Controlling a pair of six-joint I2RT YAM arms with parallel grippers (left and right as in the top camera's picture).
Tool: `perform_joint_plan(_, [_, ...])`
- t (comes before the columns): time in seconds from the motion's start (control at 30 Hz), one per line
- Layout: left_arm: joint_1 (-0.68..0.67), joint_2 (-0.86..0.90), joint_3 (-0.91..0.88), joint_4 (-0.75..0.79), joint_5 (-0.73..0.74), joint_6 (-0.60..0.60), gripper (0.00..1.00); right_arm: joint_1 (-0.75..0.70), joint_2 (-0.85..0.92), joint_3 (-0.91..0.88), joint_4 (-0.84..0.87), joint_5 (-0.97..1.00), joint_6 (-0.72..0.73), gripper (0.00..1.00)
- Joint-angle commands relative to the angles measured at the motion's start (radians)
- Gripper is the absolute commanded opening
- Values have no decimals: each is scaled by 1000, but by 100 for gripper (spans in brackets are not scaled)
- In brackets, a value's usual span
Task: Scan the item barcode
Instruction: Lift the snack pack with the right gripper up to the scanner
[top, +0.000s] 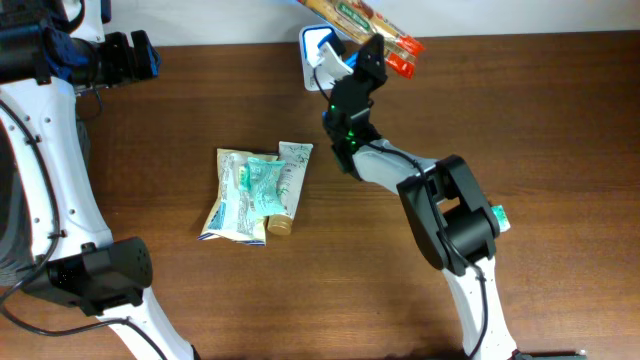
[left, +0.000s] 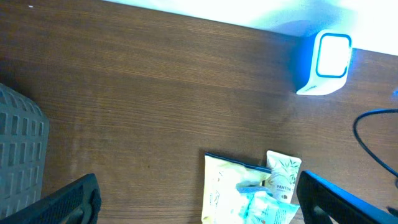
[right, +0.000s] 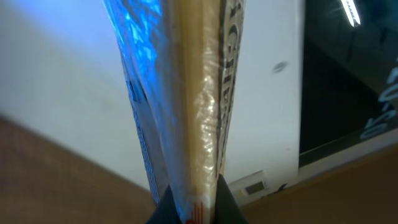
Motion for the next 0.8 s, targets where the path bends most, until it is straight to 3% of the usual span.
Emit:
perform_joint_plan(0.0, [3,7,2,1,1,8,99,-53,6,35,46,-42,15,4])
perform_joint_plan(0.37, [3,7,2,1,1,8,99,-63,16,41,-39,-205,106,4])
perform_joint_plan(0.77, [3,7,2,1,1,8,99,-47,74,91,-34,-205,106,4])
